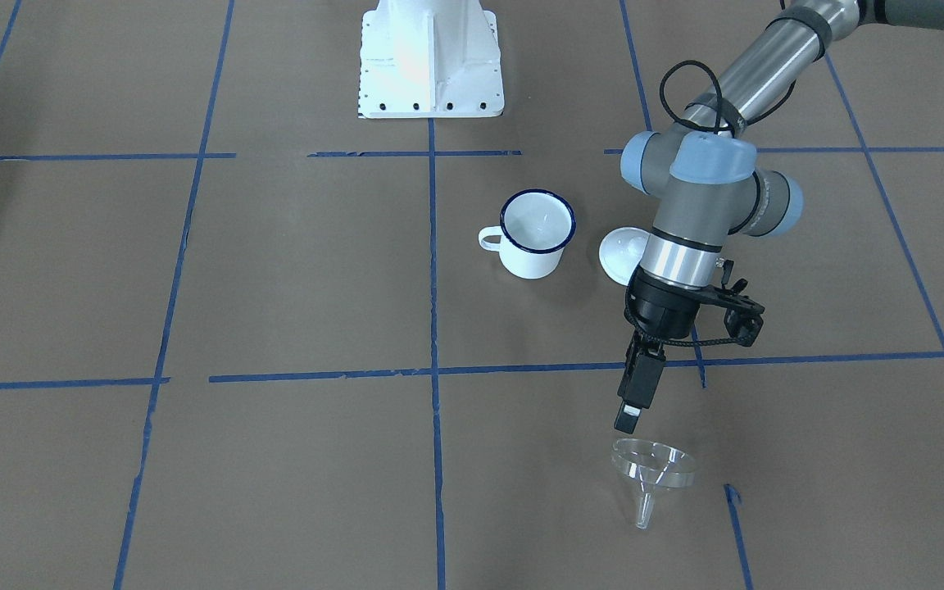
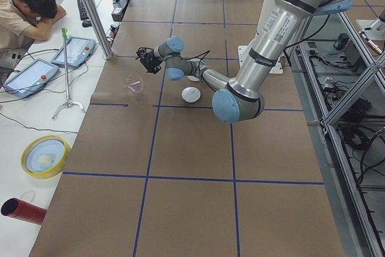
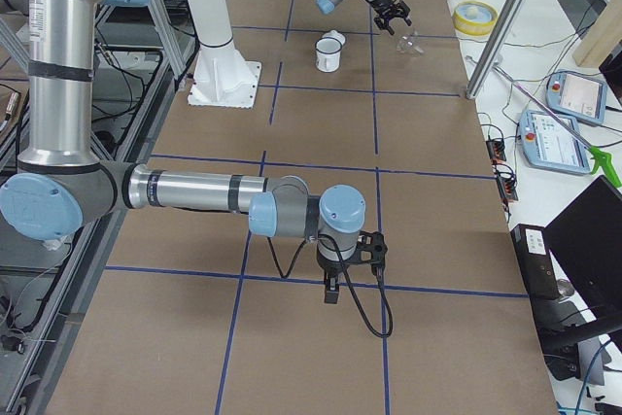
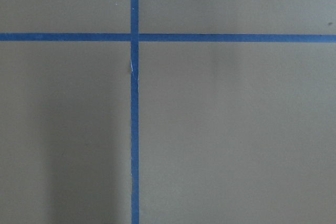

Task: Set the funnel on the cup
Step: 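Open the left gripper and move it to the clear glass funnel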

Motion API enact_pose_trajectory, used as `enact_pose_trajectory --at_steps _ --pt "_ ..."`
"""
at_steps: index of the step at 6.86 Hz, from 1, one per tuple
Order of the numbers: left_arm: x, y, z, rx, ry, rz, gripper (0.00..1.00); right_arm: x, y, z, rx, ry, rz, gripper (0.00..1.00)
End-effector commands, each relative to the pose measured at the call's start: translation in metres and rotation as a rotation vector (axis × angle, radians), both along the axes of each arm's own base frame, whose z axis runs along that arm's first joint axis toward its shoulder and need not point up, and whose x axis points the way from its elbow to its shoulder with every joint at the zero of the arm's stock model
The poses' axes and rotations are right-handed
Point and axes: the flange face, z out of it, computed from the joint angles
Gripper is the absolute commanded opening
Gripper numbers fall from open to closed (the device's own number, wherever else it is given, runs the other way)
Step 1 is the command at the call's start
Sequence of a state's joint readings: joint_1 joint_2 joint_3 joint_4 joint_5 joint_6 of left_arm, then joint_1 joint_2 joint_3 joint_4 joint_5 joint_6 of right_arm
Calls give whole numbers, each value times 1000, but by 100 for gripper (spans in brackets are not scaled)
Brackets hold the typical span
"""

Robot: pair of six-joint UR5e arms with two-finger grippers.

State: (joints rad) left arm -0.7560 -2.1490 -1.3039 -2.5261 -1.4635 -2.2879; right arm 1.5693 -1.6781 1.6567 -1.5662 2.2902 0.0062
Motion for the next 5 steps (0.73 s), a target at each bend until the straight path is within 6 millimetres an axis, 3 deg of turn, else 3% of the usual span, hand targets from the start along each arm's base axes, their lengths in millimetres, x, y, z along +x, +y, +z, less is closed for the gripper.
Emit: enact_pose_trajectory --at_steps 1,3,4,5 --pt "7 -14 34 -37 40 -64 100 0 0 1 -2 0 0 100" --pt "-1 -28 61 -48 40 -101 98 0 0 0 0 0 0 100" --pt "-11 -40 56 -61 64 -131 93 0 0 0 0 0 0 100" --pt "-7 -46 49 -63 73 -135 93 0 0 0 0 0 0 100"
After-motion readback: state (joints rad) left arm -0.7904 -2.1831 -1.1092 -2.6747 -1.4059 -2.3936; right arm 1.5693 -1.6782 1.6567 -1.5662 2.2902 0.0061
